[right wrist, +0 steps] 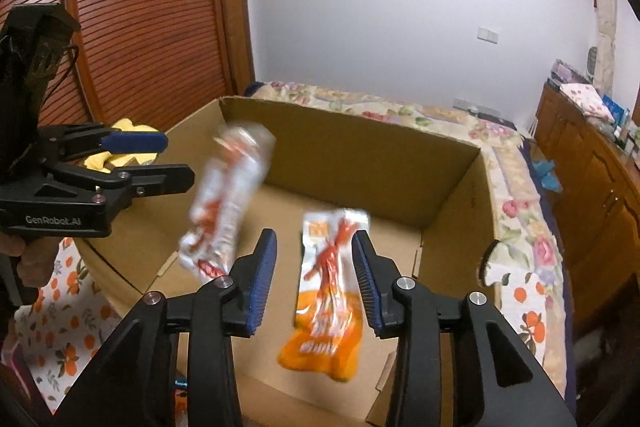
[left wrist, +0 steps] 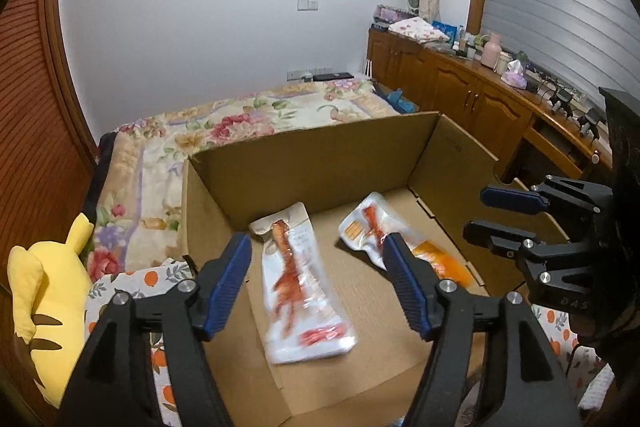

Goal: Organize snacks
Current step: 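Withdraw both tools from the box back toward the snack pile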

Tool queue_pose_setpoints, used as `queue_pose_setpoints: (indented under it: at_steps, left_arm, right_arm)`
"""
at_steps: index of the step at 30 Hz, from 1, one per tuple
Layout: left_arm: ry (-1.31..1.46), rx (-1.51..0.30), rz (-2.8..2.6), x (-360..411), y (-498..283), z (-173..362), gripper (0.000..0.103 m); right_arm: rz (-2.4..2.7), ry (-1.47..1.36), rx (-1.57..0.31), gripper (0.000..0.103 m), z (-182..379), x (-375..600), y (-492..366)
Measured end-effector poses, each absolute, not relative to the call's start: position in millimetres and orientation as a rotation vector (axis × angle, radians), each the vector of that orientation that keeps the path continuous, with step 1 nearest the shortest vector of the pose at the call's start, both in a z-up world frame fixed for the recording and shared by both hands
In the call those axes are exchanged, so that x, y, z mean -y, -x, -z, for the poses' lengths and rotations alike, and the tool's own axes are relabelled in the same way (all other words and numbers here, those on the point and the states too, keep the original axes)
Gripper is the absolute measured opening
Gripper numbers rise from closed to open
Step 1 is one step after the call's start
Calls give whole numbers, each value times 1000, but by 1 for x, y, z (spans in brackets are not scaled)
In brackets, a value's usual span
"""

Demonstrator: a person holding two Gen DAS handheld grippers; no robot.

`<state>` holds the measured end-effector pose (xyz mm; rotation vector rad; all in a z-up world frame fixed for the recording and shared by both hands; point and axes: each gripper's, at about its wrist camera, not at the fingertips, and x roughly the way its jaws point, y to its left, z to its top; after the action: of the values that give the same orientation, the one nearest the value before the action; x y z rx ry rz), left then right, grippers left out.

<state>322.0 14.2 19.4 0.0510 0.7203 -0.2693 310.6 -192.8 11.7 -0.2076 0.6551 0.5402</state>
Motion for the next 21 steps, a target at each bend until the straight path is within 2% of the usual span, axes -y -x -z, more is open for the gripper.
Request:
queue_pose_setpoints:
  at_steps: [13,21]
  left_arm:
    - [-62,-640,324,-10,-242,-40,72]
    - [-52,-625,375,-3,-178,-30,72]
  right_arm:
    - [-544,148,-596,48,-36,223,-249]
    - [-549,137,-597,48,-20,232,-196]
